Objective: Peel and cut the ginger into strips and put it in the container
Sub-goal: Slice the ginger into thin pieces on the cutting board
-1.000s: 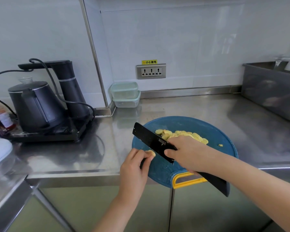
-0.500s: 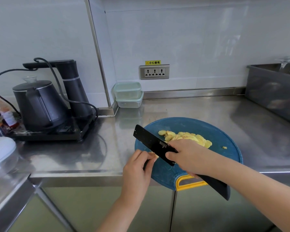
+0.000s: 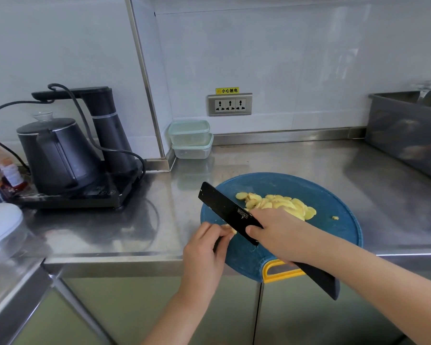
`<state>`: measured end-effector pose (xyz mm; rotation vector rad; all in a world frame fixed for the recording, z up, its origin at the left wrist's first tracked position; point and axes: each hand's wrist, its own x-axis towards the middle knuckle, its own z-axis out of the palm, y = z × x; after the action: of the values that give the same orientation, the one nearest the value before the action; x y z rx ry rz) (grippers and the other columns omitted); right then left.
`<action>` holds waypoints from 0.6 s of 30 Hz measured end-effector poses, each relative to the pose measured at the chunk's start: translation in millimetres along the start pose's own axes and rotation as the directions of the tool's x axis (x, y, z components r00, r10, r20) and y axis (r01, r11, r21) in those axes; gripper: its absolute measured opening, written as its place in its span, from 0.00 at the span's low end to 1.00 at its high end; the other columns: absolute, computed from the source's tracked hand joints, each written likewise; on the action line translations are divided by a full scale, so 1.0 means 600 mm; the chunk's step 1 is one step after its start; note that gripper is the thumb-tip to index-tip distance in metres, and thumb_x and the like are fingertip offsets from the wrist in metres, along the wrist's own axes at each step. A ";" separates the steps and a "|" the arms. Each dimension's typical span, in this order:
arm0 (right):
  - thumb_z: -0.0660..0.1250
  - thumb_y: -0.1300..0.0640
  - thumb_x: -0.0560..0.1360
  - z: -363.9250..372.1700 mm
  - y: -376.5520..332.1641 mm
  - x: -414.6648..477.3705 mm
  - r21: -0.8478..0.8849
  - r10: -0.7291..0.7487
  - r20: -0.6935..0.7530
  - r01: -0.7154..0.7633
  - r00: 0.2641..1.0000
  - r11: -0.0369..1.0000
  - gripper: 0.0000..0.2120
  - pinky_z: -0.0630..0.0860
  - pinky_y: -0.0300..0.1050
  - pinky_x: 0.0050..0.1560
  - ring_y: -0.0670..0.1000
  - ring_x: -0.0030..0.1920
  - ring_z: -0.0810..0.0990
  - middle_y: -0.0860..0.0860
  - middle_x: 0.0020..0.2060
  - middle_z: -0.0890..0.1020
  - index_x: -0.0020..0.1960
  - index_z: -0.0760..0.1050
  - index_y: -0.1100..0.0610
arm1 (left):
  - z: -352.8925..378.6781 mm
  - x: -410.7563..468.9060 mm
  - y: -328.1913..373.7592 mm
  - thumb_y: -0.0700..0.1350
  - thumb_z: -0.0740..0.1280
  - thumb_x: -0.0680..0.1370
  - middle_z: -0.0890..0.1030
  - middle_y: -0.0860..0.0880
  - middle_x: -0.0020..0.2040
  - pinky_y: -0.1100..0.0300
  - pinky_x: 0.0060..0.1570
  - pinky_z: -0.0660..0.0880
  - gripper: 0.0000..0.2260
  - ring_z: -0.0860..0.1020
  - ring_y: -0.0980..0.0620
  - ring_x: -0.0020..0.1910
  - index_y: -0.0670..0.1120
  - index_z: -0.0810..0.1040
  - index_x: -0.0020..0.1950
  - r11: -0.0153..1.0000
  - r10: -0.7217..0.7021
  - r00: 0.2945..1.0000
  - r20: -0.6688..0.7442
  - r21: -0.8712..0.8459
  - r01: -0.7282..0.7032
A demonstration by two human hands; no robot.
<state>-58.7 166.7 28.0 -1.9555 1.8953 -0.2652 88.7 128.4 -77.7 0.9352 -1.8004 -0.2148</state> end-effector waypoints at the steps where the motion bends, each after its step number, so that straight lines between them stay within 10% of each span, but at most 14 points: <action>1: 0.55 0.52 0.83 0.001 0.000 0.002 0.006 0.009 0.005 -0.009 1.000 1.000 0.06 0.68 0.37 0.34 0.44 0.35 0.70 0.48 0.37 0.73 0.49 0.69 0.51 | 0.000 0.001 -0.001 0.35 0.73 0.72 0.79 0.54 0.40 0.73 0.44 0.72 0.05 0.77 0.61 0.43 0.44 0.81 0.41 1.000 0.003 1.000 0.004 0.001 -0.003; 18: 0.54 0.52 0.82 -0.004 -0.013 0.022 -0.122 0.035 0.083 -0.024 0.996 0.992 0.11 0.66 0.37 0.29 0.45 0.33 0.71 0.49 0.35 0.73 0.41 0.66 0.50 | 0.003 -0.003 -0.009 0.39 0.69 0.73 0.79 0.53 0.40 0.73 0.43 0.72 0.02 0.77 0.60 0.41 0.44 0.81 0.41 1.000 0.003 1.000 -0.013 -0.006 -0.003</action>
<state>-51.6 153.4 31.5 -1.9809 1.9239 -0.0582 90.0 125.4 -82.8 0.9281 -1.7883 -0.2118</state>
